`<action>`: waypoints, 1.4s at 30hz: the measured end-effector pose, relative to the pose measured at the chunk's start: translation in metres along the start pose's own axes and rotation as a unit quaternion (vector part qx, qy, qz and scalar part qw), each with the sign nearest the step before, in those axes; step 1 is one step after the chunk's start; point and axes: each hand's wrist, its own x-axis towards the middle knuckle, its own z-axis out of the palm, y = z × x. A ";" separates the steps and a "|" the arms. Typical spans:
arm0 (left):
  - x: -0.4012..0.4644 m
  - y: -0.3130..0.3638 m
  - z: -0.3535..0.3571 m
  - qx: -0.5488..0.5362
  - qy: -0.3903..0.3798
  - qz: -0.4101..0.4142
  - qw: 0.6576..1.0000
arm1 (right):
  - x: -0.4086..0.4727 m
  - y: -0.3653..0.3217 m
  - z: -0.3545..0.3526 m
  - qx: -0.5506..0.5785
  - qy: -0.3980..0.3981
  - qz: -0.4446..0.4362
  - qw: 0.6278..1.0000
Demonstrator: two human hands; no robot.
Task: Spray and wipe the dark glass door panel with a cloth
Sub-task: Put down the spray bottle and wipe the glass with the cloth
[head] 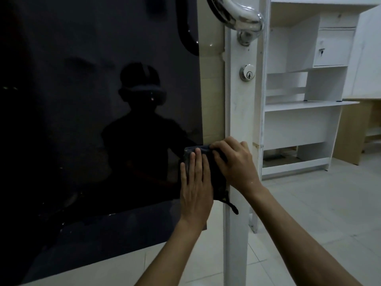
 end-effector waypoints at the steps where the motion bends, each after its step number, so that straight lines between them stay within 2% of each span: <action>1: 0.001 -0.001 0.007 0.003 0.011 0.010 1.000 | 0.000 0.000 0.000 0.001 0.005 -0.004 1.000; 4: 0.004 0.006 0.021 -0.003 0.056 0.010 0.998 | -0.005 0.000 0.001 -0.010 0.024 -0.019 0.999; 7: 0.004 0.014 0.030 0.020 0.079 0.018 0.997 | -0.021 0.001 0.005 -0.067 0.045 -0.030 0.996; 10: 0.006 0.019 0.038 0.030 0.082 0.047 0.995 | -0.029 0.005 0.010 -0.096 0.056 -0.003 0.994; 19: 0.003 0.001 0.038 0.111 0.081 0.094 0.986 | -0.029 -0.004 0.028 -0.100 0.021 0.044 0.994; 24: -0.004 -0.030 0.026 0.104 0.114 0.044 0.987 | -0.032 0.003 0.035 -0.124 0.026 0.055 0.990; 33: -0.016 -0.090 -0.004 0.111 0.124 -0.007 0.986 | -0.035 0.006 0.040 -0.200 0.029 0.046 0.978; 38: -0.018 -0.111 -0.018 0.110 0.125 0.004 0.986 | -0.033 -0.020 0.045 -0.178 0.037 0.068 0.981; 42: -0.024 -0.129 -0.029 0.115 0.121 -0.006 0.986 | -0.024 -0.062 0.062 -0.122 0.035 0.027 0.992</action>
